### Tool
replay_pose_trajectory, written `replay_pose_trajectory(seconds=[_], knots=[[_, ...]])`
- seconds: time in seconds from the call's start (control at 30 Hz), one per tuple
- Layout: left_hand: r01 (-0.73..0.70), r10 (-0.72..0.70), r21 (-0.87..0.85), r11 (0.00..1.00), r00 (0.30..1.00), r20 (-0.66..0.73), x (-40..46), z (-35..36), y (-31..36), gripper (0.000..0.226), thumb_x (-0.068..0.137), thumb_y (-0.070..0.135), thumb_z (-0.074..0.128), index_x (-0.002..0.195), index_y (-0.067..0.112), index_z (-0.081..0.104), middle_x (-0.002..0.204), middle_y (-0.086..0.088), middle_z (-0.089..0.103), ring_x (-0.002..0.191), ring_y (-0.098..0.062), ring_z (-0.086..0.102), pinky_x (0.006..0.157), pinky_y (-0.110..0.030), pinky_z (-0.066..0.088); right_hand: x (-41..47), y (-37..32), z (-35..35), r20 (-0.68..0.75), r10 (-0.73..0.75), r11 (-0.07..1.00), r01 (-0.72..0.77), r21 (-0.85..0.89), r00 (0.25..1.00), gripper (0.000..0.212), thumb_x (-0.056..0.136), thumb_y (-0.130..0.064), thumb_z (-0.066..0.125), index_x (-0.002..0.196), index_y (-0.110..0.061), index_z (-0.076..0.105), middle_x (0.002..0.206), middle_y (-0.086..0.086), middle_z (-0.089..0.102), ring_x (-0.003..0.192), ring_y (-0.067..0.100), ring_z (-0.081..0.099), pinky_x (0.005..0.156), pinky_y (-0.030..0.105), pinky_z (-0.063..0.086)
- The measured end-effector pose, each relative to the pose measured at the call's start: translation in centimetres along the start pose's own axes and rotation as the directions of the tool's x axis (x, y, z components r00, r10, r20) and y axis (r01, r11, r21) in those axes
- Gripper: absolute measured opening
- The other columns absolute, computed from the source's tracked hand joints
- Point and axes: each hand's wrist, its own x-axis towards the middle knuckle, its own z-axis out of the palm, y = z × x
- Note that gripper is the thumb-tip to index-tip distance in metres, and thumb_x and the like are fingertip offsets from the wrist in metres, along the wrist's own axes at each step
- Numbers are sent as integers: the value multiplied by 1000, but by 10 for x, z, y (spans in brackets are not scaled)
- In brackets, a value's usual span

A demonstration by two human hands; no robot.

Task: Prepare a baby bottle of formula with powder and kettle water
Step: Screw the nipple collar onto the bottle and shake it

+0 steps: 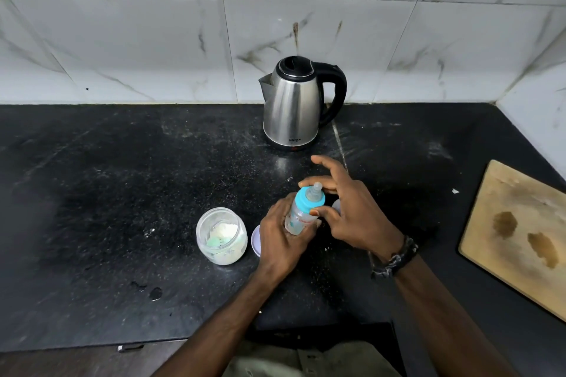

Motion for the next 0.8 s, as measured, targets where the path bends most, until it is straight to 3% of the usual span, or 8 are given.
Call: replay_pose_trajectory(seconds=[0.13,0.2,0.33,0.47,0.53,0.63,0.7,0.8], knots=[[-14,13,-8,1000,1000,-13,0,-1,2,42,83,24,82,123,21,69,111,4,75,103,-23,71,87,-55,55,1,-2,5,-43,25,1000,-25,-3,999,97,72,-16,87,148,-31,28,116,-11,71,108,10,67,101,42,51],[-24,24,-6,1000,1000,-17,-1,0,1,42,84,17,83,123,20,69,112,6,75,103,-22,72,88,-55,55,2,-7,6,-120,51,991,-65,-113,991,97,67,-42,88,147,-27,33,105,-9,72,95,14,70,90,44,55],[-24,24,19,1000,1000,-10,-2,1,1,43,82,12,87,121,19,71,110,10,75,102,-17,72,87,-53,56,2,-20,6,-203,130,835,-218,-506,971,129,47,-101,46,150,-28,22,93,2,73,92,27,70,80,39,55],[-40,40,28,999,999,-13,0,2,-1,44,80,21,81,122,18,70,110,9,74,102,-18,71,86,-52,56,4,-17,1,-79,192,875,-207,-437,978,135,58,-91,56,157,-23,-3,140,3,59,118,28,60,102,44,47],[-35,36,36,999,999,-24,3,2,-3,45,82,24,82,124,18,69,112,8,74,103,-18,71,87,-52,56,3,-14,-3,46,184,961,-170,-218,982,125,74,-53,81,156,-33,-11,154,-7,46,110,24,64,105,44,47],[-35,37,35,999,999,-35,5,1,-4,43,84,28,82,123,19,69,111,7,74,103,-19,71,87,-52,55,2,-10,0,78,100,990,-91,-111,992,121,79,-8,79,155,-39,-11,145,-12,56,100,11,68,99,40,52],[-28,29,27,999,999,-39,5,2,-5,43,84,29,82,123,20,69,111,7,74,103,-20,71,87,-53,55,3,-13,3,-1,83,980,-81,-180,997,119,79,-19,80,155,-37,-9,129,-8,68,98,21,70,93,44,54],[-19,19,23,1000,999,-31,3,1,-5,45,82,29,82,125,21,69,115,7,74,106,-21,72,89,-54,56,3,-21,7,-161,35,851,-114,-512,986,118,68,-80,56,153,-27,-6,88,5,75,76,28,69,76,42,56]])
